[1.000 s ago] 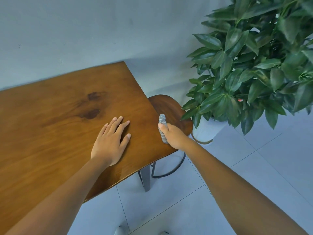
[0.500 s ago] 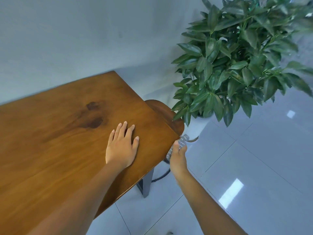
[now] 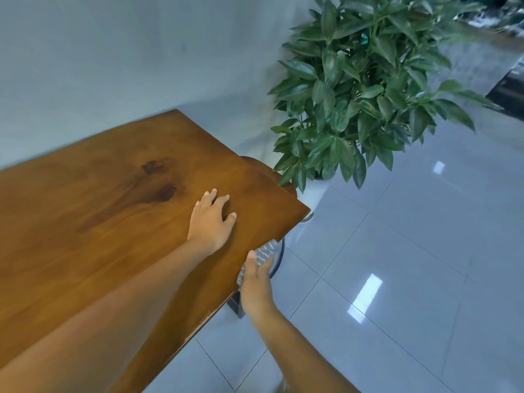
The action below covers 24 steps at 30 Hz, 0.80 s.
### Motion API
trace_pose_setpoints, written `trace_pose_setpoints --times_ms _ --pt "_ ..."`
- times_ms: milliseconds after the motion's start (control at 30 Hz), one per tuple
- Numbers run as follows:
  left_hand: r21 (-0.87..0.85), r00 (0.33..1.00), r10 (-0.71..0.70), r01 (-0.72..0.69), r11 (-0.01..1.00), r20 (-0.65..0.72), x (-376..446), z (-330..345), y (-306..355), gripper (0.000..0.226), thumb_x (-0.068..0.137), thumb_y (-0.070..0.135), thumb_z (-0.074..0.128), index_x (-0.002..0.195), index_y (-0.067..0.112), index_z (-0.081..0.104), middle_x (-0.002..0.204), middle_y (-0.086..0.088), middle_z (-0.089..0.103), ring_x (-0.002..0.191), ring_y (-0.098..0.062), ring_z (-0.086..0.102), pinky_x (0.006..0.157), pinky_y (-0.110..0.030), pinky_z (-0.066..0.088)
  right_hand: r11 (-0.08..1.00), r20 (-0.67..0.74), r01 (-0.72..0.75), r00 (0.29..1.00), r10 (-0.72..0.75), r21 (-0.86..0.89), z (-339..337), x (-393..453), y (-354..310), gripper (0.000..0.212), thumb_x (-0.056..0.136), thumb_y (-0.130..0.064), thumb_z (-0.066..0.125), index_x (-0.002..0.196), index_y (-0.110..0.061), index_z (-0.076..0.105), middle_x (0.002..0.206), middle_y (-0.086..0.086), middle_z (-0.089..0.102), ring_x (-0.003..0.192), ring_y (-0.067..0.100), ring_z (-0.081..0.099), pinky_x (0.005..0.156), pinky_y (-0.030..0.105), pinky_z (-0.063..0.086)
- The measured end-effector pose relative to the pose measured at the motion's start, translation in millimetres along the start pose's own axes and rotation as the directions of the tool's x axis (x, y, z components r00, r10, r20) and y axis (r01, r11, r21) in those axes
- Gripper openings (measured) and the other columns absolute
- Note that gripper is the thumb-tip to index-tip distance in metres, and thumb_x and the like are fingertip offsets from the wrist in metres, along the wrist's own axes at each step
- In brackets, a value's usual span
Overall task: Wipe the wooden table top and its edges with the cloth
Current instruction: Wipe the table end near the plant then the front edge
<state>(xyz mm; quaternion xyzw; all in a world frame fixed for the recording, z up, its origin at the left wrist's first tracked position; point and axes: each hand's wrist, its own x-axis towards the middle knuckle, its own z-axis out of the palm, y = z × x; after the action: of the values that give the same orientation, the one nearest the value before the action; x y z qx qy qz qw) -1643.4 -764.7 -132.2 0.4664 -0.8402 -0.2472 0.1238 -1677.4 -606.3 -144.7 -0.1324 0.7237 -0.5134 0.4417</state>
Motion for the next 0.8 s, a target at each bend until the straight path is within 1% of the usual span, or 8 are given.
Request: trace_pose_setpoints --times_ms 100,200,300,400,433,567,667,800 --pt "-0.092 1.0 0.027 -0.025 0.995 0.015 -11.7 -11.4 -7.9 0.051 0.105 0.037 0.051 0.153 0.023 0.043 0.168 -0.001 0.026 0.156 -0.02 0.019 0.126 -0.039 0.019 0.999 -0.101 -0.053 0.993 0.053 0.008 -28.0 31.6 -34.7 0.049 0.11 -0.044 0.029 0.152 -0.018 0.023 0.133 0.004 0.047 0.131 0.028 0.048 0.113 0.041 0.036" --pt "-0.073 0.998 0.066 -0.066 0.995 -0.001 -31.3 -17.4 -19.4 0.049 0.104 0.038 0.053 0.151 0.024 0.046 0.166 0.002 0.029 0.155 -0.018 0.022 0.124 -0.037 0.022 0.999 -0.134 -0.033 0.99 0.034 0.011 -51.7 83.5 -38.5 0.043 0.101 -0.06 0.034 0.131 -0.029 0.037 0.127 0.004 0.049 0.124 0.022 0.048 0.12 0.044 0.031" --pt "-0.049 0.996 0.093 -0.093 0.994 0.004 -54.9 -24.7 -31.5 0.051 0.103 0.041 0.054 0.152 0.026 0.045 0.166 0.004 0.03 0.155 -0.016 0.023 0.123 -0.035 0.022 0.992 -0.156 -0.049 0.986 0.067 0.116 -64.9 132.8 -12.0 0.094 0.076 -0.081 0.038 0.153 -0.028 0.03 0.151 0.004 0.048 0.136 0.027 0.048 0.117 0.055 0.036" --pt "-0.025 0.991 0.136 -0.136 0.99 -0.001 -79.1 -35.8 -48.9 0.053 0.102 0.043 0.054 0.152 0.027 0.045 0.165 0.005 0.032 0.154 -0.015 0.023 0.123 -0.033 0.02 0.986 -0.183 -0.018 0.982 0.048 0.163 -34.1 66.5 -35.4 0.064 0.105 -0.051 0.035 0.16 -0.022 0.018 0.15 0.025 0.042 0.14 0.034 0.045 0.117 0.052 0.037" --pt "-0.015 0.99 0.143 -0.143 0.99 -0.003 -86.1 -40.0 -56.0 0.053 0.101 0.045 0.054 0.151 0.028 0.046 0.165 0.005 0.032 0.154 -0.014 0.024 0.123 -0.034 0.019 0.985 -0.183 -0.003 0.983 0.035 0.17 -22.1 45.9 -35.5 0.059 0.108 -0.046 0.032 0.159 -0.022 0.016 0.152 0.018 0.045 0.14 0.032 0.045 0.117 0.049 0.038" --pt "0.026 0.991 0.136 -0.137 0.99 0.018 -112.2 -56.5 -85.4 0.063 0.096 0.059 0.042 0.151 0.03 0.044 0.165 0.007 0.032 0.155 -0.013 0.022 0.128 -0.037 0.011 0.99 -0.158 -0.021 0.987 0.043 0.141 26.0 -14.8 0.6 0.067 0.104 -0.061 0.029 0.16 -0.032 0.006 0.134 -0.009 0.039 0.134 0.024 0.045 0.113 0.044 0.038" --pt "0.06 0.988 0.15 -0.153 0.986 0.041 -132.2 -66.2 -106.5 0.069 0.093 0.063 0.036 0.153 0.03 0.042 0.165 0.008 0.031 0.155 -0.011 0.02 0.127 -0.035 0.009 0.989 -0.133 -0.013 0.991 0.032 0.145 62.0 -52.1 38.2 0.085 0.083 -0.087 0.03 0.153 -0.044 0.011 0.143 -0.007 0.048 0.124 0.018 0.055 0.108 0.044 0.049" --pt "0.188 0.986 0.156 -0.165 0.968 0.064 -157.1 -77.0 -134.9 0.073 0.097 0.073 0.025 0.158 0.033 0.032 0.168 0.009 0.024 0.156 -0.01 0.012 0.127 -0.034 0.009 0.971 -0.051 -0.018 0.998 0.031 0.239 93.1 -102.4 53.9 0.053 0.107 -0.046 0.032 0.153 -0.04 0.005 0.141 -0.008 0.04 0.121 0.015 0.051 0.103 0.036 0.05"
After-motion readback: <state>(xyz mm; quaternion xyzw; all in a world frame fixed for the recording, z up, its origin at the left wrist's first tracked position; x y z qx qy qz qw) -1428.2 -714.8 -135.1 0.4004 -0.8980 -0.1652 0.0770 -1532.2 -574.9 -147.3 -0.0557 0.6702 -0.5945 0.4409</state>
